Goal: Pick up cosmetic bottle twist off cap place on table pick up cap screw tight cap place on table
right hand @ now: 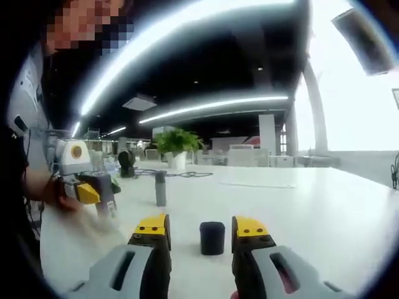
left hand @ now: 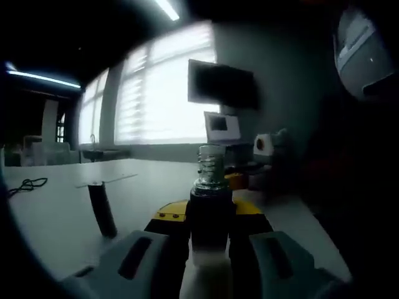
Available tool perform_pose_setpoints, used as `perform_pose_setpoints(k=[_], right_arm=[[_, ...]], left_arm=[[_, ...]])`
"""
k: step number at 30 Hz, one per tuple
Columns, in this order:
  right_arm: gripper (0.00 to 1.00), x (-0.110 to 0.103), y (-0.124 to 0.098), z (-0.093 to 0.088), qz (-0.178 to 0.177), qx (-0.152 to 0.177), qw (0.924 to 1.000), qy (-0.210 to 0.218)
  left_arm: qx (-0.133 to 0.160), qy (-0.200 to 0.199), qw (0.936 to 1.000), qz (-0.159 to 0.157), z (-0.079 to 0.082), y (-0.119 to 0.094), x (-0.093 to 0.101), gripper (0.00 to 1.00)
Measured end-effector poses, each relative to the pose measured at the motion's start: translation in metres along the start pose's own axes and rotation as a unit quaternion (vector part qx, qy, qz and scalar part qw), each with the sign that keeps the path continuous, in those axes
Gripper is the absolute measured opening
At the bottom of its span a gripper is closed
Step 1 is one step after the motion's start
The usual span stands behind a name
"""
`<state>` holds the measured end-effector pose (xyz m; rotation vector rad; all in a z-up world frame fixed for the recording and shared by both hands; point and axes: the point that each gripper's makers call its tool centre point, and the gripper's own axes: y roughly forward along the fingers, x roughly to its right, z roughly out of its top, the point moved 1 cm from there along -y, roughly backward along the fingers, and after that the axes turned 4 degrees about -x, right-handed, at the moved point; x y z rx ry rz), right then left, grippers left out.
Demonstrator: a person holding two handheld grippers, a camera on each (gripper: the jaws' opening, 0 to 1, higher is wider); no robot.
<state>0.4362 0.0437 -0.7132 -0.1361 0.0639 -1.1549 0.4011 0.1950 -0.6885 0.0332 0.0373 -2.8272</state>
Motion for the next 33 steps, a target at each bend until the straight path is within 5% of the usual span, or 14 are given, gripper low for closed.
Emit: perform_pose_setpoints(k=[13, 20, 27, 30, 33], right_arm=[[0.25, 0.004, 0.021, -0.011, 0.003, -0.038, 0.9993, 0.005], [0.14, 0.005, 0.027, -0.011, 0.004, -0.043, 0.9991, 0.003], [0.13, 0.006, 0.027, -0.011, -0.004, -0.041, 0.9991, -0.001], [0.13, 0.006, 0.026, -0.011, -0.006, -0.04, 0.9992, -0.002], [0.13, 0.006, 0.025, -0.01, -0.007, -0.035, 0.9993, -0.007]], left_arm=[[-0.01, -0.019, 0.9994, 0.027, -0.006, 0.01, -0.017, 0.14], [-0.013, -0.021, 0.9993, 0.027, -0.006, 0.012, -0.02, 0.14], [-0.019, -0.012, 0.9997, 0.01, -0.007, 0.016, -0.017, 0.14], [-0.032, 0.027, 0.9991, 0.001, -0.01, 0.02, -0.013, 0.16], [-0.058, 0.017, 0.9982, 0.002, -0.019, 0.023, -0.011, 0.16]])
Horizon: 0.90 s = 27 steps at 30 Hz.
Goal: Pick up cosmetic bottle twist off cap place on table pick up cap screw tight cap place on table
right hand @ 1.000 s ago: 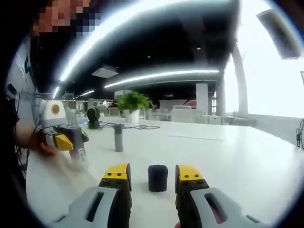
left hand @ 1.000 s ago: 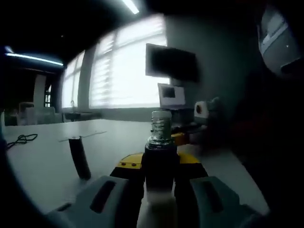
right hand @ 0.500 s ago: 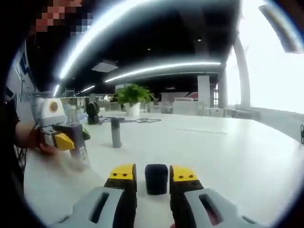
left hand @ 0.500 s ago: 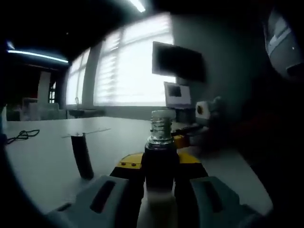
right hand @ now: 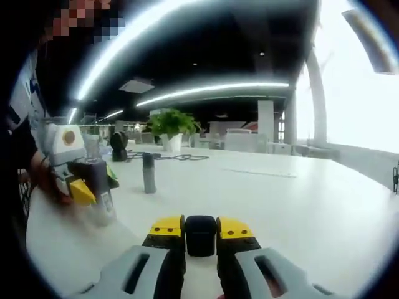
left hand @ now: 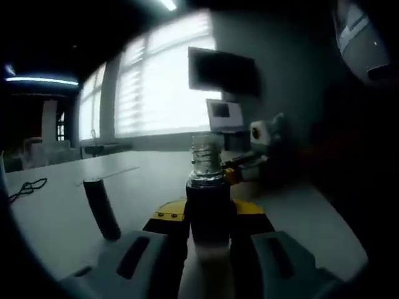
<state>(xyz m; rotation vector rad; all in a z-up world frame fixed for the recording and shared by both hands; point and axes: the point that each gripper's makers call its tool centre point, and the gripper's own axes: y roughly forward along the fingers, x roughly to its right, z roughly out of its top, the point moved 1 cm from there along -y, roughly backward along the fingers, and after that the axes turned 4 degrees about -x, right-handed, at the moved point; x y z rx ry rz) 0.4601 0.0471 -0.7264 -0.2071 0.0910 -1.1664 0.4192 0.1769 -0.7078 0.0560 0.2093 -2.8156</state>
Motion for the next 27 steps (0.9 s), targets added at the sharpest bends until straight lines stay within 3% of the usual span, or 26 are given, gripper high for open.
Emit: perform_pose_setpoints(k=[6, 15, 27], right_arm=[[0.13, 0.002, -0.002, 0.004, -0.001, 0.013, 0.9998, 0.012], [0.13, 0.004, -0.003, 0.007, 0.0, 0.022, 0.9995, 0.025], [0.13, 0.006, -0.004, 0.009, -0.007, 0.03, 0.9992, 0.023]], left_arm=[[0.006, 0.023, 0.9997, 0.001, 0.002, -0.002, 0.001, 0.16], [0.029, -0.038, 0.9988, -0.003, 0.01, -0.004, -0.009, 0.14], [0.036, -0.045, 0.9981, -0.018, 0.011, 0.002, -0.006, 0.14]])
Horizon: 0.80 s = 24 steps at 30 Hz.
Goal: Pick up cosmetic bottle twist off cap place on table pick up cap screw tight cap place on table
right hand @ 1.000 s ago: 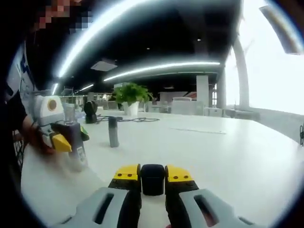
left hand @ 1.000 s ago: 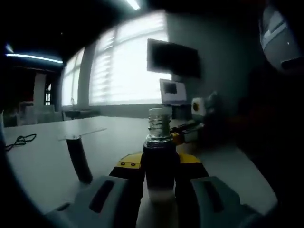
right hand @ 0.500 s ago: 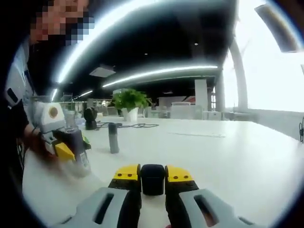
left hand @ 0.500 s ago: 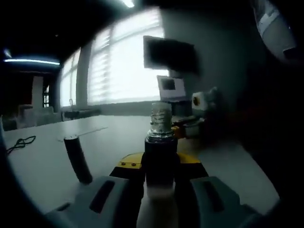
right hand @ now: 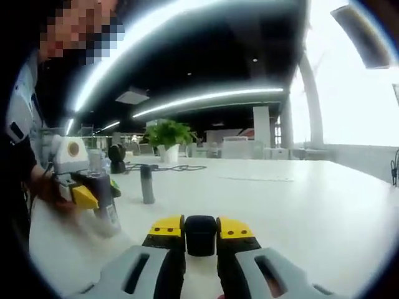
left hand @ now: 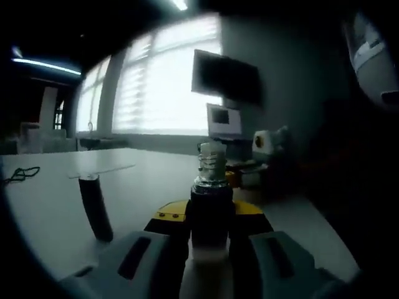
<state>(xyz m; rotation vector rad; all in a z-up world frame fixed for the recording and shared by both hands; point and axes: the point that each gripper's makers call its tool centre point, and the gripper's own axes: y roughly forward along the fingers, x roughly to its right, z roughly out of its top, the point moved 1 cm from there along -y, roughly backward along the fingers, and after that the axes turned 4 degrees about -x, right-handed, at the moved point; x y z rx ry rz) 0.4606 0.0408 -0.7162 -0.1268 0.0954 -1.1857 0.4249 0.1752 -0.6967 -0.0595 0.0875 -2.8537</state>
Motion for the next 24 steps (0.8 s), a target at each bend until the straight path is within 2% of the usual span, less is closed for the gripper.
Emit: perform_pose_setpoints(k=[4, 5, 11, 13, 18, 24], right_arm=[[0.13, -0.003, -0.002, 0.003, 0.01, 0.01, 0.9999, 0.0], [0.13, -0.006, -0.004, 0.006, 0.022, 0.016, 0.9996, 0.009], [0.12, -0.012, -0.011, 0.019, 0.041, 0.038, 0.9982, 0.02], [0.12, -0.019, -0.013, 0.028, 0.053, 0.044, 0.9974, 0.022], [0.13, -0.047, -0.018, 0.072, 0.104, 0.069, 0.9918, 0.024], [0.13, -0.067, -0.02, 0.095, 0.139, 0.081, 0.9868, 0.021]], left_arm=[[0.006, 0.011, 0.9999, 0.009, 0.0, 0.001, 0.002, 0.14], [0.008, 0.013, 0.9998, 0.01, 0.0, 0.0, 0.002, 0.14], [0.01, 0.011, 0.9998, 0.01, 0.0, -0.001, 0.002, 0.14], [0.008, 0.017, 0.9998, 0.012, 0.0, 0.0, 0.004, 0.14], [0.008, 0.037, 0.9992, 0.012, 0.0, 0.001, 0.008, 0.14], [0.012, 0.047, 0.9988, 0.005, 0.001, 0.001, 0.009, 0.14]])
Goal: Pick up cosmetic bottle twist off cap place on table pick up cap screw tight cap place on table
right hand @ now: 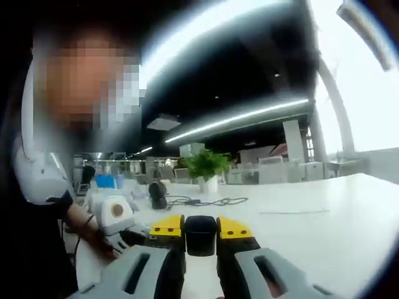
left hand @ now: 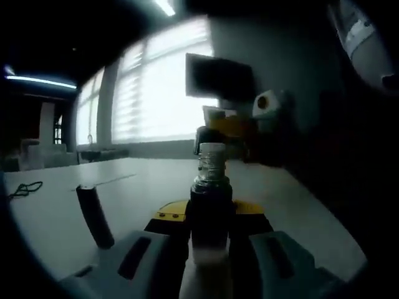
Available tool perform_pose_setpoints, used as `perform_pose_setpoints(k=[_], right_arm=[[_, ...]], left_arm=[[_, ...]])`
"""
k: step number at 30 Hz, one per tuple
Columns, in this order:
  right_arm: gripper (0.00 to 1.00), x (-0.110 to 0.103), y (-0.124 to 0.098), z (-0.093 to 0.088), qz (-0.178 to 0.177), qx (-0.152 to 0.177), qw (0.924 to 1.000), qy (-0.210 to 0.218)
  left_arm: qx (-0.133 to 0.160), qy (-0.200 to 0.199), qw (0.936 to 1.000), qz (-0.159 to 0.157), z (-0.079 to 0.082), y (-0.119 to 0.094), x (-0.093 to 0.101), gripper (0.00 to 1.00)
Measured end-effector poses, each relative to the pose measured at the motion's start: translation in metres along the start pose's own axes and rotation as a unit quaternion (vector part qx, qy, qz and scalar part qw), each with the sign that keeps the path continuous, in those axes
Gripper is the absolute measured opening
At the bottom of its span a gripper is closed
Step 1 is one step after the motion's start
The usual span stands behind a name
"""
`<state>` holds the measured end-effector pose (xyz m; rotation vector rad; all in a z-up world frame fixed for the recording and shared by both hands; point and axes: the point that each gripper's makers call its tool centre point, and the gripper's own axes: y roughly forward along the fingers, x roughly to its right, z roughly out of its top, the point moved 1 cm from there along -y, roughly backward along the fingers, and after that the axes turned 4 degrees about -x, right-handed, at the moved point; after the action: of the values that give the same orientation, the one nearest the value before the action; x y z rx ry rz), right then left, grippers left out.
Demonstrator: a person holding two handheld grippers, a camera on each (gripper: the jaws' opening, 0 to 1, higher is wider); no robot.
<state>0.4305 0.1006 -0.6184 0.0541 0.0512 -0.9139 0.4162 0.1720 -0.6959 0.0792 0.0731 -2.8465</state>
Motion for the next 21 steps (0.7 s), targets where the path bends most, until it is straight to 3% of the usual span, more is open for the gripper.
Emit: perform_pose_setpoints(k=[5, 12, 17, 21], right_arm=[[0.13, -0.019, 0.006, 0.003, 0.054, -0.015, 0.9983, -0.015], [0.12, -0.027, 0.009, 0.011, 0.109, -0.005, 0.994, 0.006], [0.13, -0.049, 0.012, 0.013, 0.188, -0.022, 0.9818, -0.004], [0.13, -0.058, 0.018, 0.014, 0.217, -0.032, 0.9755, -0.016]], left_arm=[[-0.001, -0.014, 0.9999, -0.008, -0.001, -0.001, -0.001, 0.14], [-0.005, -0.016, 0.9996, -0.021, -0.001, -0.004, 0.004, 0.14], [-0.008, -0.027, 0.9989, -0.037, -0.001, -0.004, 0.011, 0.14], [-0.009, -0.03, 0.9979, -0.057, 0.0, -0.005, 0.02, 0.14]])
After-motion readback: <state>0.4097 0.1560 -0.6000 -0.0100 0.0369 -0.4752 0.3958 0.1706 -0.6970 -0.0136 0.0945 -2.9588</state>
